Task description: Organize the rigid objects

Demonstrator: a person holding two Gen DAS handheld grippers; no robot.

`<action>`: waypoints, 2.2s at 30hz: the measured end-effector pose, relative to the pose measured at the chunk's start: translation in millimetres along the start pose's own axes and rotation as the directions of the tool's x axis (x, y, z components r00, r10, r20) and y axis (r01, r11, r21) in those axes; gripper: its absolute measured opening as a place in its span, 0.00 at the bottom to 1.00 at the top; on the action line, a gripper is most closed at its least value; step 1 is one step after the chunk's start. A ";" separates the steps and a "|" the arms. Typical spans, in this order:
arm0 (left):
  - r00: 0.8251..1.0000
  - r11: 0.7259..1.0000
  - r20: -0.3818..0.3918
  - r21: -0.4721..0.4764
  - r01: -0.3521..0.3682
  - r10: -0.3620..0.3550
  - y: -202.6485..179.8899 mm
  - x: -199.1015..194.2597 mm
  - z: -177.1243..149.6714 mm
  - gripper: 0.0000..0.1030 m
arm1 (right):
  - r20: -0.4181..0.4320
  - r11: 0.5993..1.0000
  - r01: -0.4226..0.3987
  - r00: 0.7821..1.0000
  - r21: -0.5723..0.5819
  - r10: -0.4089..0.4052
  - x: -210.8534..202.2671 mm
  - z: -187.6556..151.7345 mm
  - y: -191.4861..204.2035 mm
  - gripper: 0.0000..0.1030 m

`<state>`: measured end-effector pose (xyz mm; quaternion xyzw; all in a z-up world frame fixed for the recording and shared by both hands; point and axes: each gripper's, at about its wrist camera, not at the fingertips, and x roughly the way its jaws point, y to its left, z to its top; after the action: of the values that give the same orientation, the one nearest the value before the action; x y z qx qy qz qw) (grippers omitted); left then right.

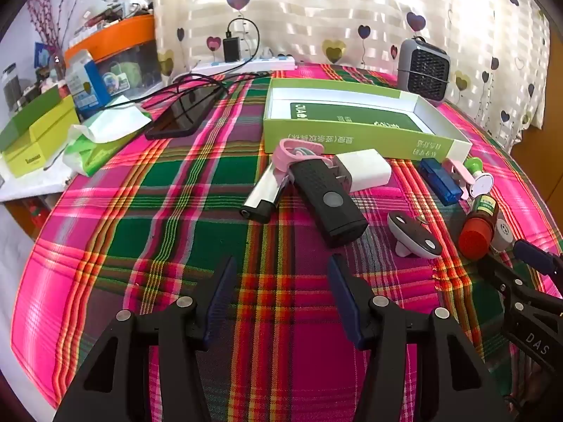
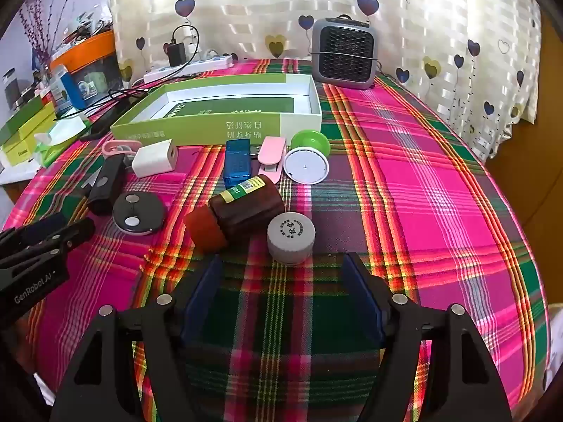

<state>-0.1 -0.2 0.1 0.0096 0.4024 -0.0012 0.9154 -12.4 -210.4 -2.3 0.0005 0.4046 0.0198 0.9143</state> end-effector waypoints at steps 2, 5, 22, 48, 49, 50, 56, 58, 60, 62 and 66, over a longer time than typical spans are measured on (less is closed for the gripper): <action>1.000 1.000 0.001 -0.003 0.002 -0.002 0.2 -0.1 -0.2 0.52 | -0.008 1.000 0.002 1.000 0.001 -0.002 0.1 0.4 -0.2 0.69; 1.000 1.000 0.002 -0.003 0.001 -0.001 -0.2 -0.2 -0.8 0.52 | -0.006 1.000 0.003 1.000 -0.004 -0.003 0.6 -0.1 0.1 0.69; 1.000 1.000 -0.001 -0.001 0.003 -0.003 0.2 0.1 0.0 0.52 | -0.006 1.000 0.006 1.000 0.001 -0.006 2.0 2.1 3.4 0.69; 1.000 1.000 -0.001 -0.001 0.001 -0.001 0.0 0.0 0.1 0.52 | -0.001 1.000 0.012 1.000 0.000 -0.012 -0.7 -0.4 1.5 0.69; 1.000 1.000 0.000 -0.001 0.002 -0.002 0.1 0.0 0.0 0.52 | 0.000 1.000 0.012 1.000 0.001 -0.012 -0.7 -0.5 1.5 0.69; 1.000 1.000 0.000 -0.001 0.002 -0.002 0.4 0.0 -0.1 0.52 | 0.000 1.000 0.012 1.000 0.001 -0.012 -0.7 -0.5 1.5 0.69; 1.000 1.000 0.000 0.002 0.000 0.000 0.0 0.0 0.1 0.52 | 0.002 1.000 0.013 1.000 0.002 -0.013 -1.0 0.4 3.0 0.69; 1.000 1.000 0.000 0.003 -0.001 0.001 1.0 0.1 0.5 0.52 | 0.002 1.000 0.013 1.000 0.003 -0.013 -1.0 0.2 2.8 0.69; 1.000 1.000 0.001 0.008 -0.007 0.007 2.1 -0.1 1.6 0.52 | 0.002 1.000 0.013 1.000 0.002 -0.013 -1.1 0.1 2.5 0.69; 1.000 0.999 0.006 0.026 -0.022 0.022 2.1 -1.3 1.6 0.52 | 0.003 1.000 0.013 1.000 0.003 -0.013 -1.0 0.1 2.4 0.69; 0.996 0.992 0.033 0.094 -0.088 0.085 -5.8 -3.9 2.5 0.52 | 0.003 1.000 0.013 1.000 0.002 -0.013 -1.0 0.1 2.5 0.69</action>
<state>-1.0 -6.0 4.6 0.0705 0.3880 0.0193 0.9188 -13.1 -207.9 -1.5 -0.0012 0.4034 0.0134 0.9149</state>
